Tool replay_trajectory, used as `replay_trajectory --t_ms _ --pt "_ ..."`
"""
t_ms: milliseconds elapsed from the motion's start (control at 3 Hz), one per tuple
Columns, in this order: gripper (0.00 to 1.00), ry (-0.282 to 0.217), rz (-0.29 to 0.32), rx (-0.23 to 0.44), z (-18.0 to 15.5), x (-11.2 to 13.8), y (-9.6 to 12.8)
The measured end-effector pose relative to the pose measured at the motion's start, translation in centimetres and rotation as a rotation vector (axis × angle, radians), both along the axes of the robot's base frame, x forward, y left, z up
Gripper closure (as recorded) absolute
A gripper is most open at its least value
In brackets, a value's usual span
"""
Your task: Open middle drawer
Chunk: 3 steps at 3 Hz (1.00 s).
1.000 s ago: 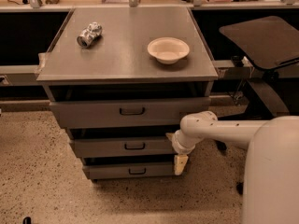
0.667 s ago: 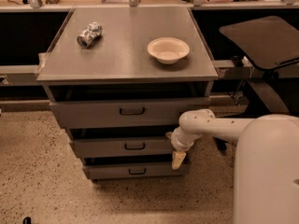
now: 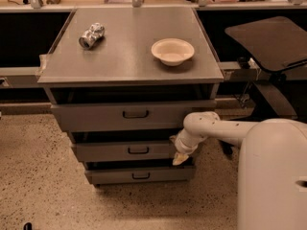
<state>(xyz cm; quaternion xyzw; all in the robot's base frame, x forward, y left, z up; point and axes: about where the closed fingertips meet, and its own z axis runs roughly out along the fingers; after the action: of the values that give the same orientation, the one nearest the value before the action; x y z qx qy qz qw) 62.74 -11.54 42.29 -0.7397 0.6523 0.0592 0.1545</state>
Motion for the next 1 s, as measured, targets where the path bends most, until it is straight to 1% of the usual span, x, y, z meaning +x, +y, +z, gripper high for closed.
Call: replay_trajectory --t_ms 667,1000 --pt "0.44 -0.006 0.006 0.014 0.69 -0.10 0.35" --pt "0.42 -0.006 0.007 0.014 1.00 -0.12 0.35"
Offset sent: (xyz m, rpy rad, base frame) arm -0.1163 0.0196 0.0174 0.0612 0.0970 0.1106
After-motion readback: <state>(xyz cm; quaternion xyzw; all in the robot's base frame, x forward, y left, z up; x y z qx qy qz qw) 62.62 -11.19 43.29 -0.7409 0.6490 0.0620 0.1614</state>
